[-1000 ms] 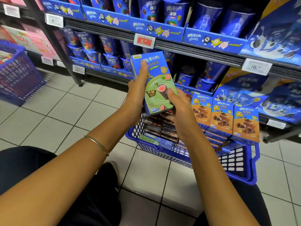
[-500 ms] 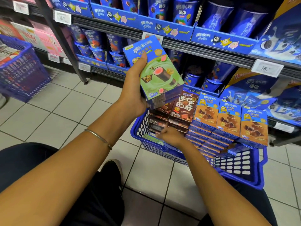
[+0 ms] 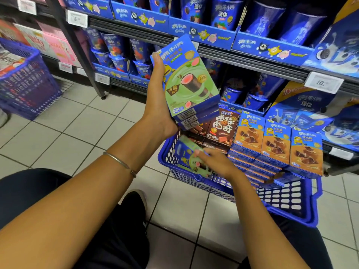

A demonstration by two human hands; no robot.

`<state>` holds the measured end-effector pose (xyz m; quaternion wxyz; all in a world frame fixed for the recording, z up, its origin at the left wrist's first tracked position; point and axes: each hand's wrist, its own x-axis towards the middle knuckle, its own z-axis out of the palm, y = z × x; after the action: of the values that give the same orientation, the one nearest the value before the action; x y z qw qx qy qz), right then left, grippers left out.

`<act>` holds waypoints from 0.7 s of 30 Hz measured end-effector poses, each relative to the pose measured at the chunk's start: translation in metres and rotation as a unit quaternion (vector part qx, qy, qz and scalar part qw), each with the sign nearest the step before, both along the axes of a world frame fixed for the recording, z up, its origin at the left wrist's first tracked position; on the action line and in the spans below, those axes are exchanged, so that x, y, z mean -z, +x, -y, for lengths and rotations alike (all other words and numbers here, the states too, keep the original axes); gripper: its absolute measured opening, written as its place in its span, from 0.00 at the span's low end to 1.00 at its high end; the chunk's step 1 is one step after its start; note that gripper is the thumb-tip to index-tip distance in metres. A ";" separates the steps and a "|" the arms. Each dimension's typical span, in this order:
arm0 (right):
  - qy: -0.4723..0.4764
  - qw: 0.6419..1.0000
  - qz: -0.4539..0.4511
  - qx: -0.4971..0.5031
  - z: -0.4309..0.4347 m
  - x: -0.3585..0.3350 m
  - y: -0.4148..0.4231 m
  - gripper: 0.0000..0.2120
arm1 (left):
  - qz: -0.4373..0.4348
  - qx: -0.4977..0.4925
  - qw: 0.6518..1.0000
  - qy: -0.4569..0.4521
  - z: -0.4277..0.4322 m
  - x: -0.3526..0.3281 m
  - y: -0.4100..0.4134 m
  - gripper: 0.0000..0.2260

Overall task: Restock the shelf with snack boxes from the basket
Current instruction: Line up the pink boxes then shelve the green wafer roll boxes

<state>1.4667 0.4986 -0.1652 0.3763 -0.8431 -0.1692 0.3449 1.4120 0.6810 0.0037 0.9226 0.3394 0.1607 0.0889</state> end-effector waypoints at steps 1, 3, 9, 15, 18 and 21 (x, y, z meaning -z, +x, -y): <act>0.038 0.999 0.006 0.034 0.002 -0.012 0.000 0.27 | 0.001 0.003 1.000 -0.001 -0.001 0.001 0.001 0.33; 0.108 0.988 -0.007 0.109 0.008 -0.031 0.001 0.24 | -0.001 0.011 1.000 0.001 -0.002 0.003 0.003 0.31; 0.316 0.898 -0.133 0.275 0.021 -0.072 -0.001 0.21 | -0.001 -0.008 0.999 0.037 0.000 0.007 0.005 0.28; 0.374 0.857 -0.092 0.341 0.037 -0.095 0.006 0.15 | -0.016 -0.010 0.997 0.071 0.003 0.010 0.009 0.27; 0.396 0.846 -0.083 0.347 0.043 -0.106 0.008 0.16 | -0.014 -0.002 0.996 0.088 0.007 0.013 0.011 0.27; 0.435 0.831 -0.081 0.338 0.048 -0.120 0.007 0.14 | -0.016 -0.002 0.993 0.114 0.010 0.015 0.011 0.26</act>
<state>1.4735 0.4508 -0.0453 0.8093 -0.5662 0.0248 0.1541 1.4226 0.6714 -0.0112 0.8751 0.4431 0.1651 0.1027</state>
